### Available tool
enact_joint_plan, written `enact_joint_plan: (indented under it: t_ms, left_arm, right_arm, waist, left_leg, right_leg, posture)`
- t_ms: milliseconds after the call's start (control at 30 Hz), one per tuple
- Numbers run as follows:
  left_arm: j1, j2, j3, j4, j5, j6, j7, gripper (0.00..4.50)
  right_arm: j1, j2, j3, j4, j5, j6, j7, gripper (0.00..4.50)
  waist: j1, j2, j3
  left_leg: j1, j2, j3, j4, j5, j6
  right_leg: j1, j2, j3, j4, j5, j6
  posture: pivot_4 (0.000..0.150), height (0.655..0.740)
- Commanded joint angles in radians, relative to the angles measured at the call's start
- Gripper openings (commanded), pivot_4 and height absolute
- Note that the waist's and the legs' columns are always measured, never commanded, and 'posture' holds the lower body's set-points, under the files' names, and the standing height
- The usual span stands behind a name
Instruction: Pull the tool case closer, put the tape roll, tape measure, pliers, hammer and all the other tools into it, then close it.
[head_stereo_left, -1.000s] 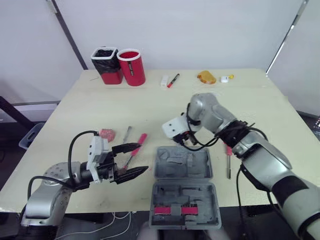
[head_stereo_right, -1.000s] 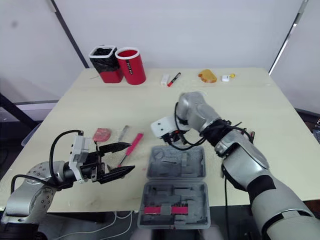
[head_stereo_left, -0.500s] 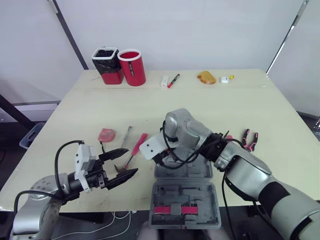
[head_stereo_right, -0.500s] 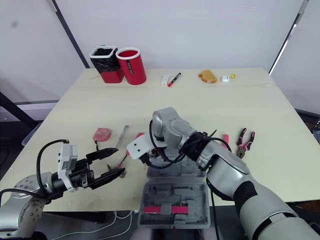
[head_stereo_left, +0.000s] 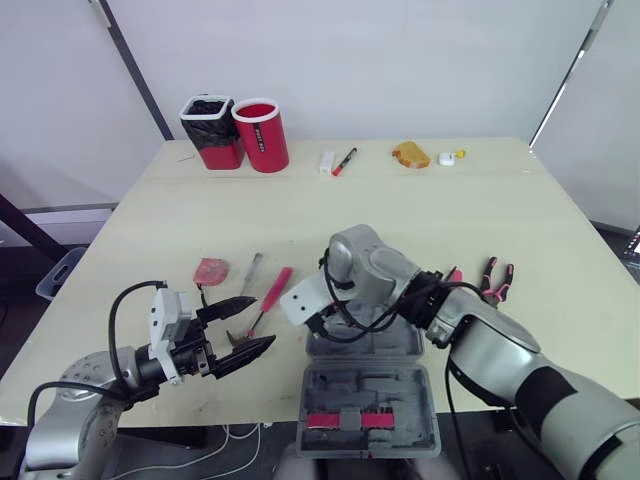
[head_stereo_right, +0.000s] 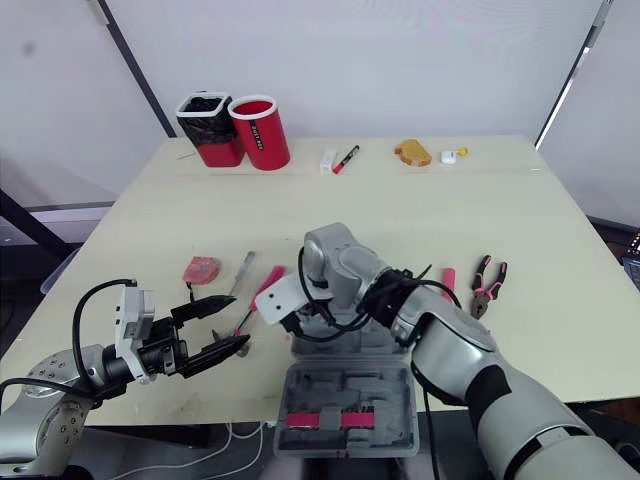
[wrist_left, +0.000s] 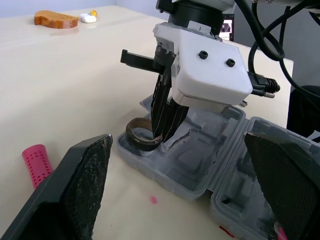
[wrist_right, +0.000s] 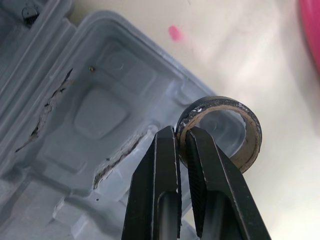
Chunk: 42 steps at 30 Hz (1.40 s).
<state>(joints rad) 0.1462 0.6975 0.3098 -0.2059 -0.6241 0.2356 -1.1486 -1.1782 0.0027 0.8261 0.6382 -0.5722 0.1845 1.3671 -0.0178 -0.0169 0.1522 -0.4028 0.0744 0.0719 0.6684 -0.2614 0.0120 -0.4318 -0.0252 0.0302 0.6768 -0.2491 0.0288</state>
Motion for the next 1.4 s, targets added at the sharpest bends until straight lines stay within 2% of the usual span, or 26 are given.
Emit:
enact_joint_plan:
  t_ms: [33,867,1000,1200,1400]
  left_arm:
    - [-0.006,0.015,0.021,-0.022,-0.010,-0.003,0.000,4.50]
    - [-0.021,0.010,-0.004,-0.020,0.015,-0.011,0.016,4.50]
    - [-0.019,0.011,-0.004,-0.018,0.016,-0.013,0.013,4.50]
    - [-0.019,0.010,-0.004,-0.011,0.021,-0.017,0.011,4.50]
    - [-0.020,0.009,-0.003,-0.007,0.027,-0.019,0.002,4.50]
  right_arm:
    - [-0.005,0.008,-0.005,-0.020,0.005,-0.001,-0.001,0.28]
    - [-0.039,0.015,-0.018,0.127,0.001,-0.096,-0.058,0.28]
    - [-0.027,0.005,-0.016,0.107,-0.001,-0.105,-0.055,1.42]
    - [-0.015,0.002,-0.025,0.081,0.004,-0.103,-0.062,4.41]
    - [-0.002,-0.023,-0.069,-0.012,0.040,-0.056,-0.047,4.41]
  waist:
    - [0.000,0.000,0.000]
    - [-0.001,0.000,0.000]
    - [-0.002,0.000,0.000]
    - [-0.001,0.000,0.000]
    - [-0.001,0.000,0.000]
  left_leg:
    - [0.000,0.000,0.000,0.000,0.000,0.000]
    - [0.000,0.000,0.000,0.000,0.000,0.000]
    - [0.000,0.000,0.000,0.000,0.000,0.000]
    - [0.000,0.000,0.000,0.000,0.000,0.000]
    - [0.000,0.000,0.000,0.000,0.000,0.000]
  right_leg:
    - [0.000,0.000,0.000,0.000,0.000,0.000]
    - [0.000,0.000,0.000,0.000,0.000,0.000]
    - [0.000,0.000,0.000,0.000,0.000,0.000]
    - [0.000,0.000,0.000,0.000,0.000,0.000]
    - [0.000,0.000,0.000,0.000,0.000,-0.001]
  posture:
    - [0.150,0.7400]
    - [0.150,0.7400]
    - [0.150,0.7400]
    - [0.150,0.7400]
    - [0.150,0.7400]
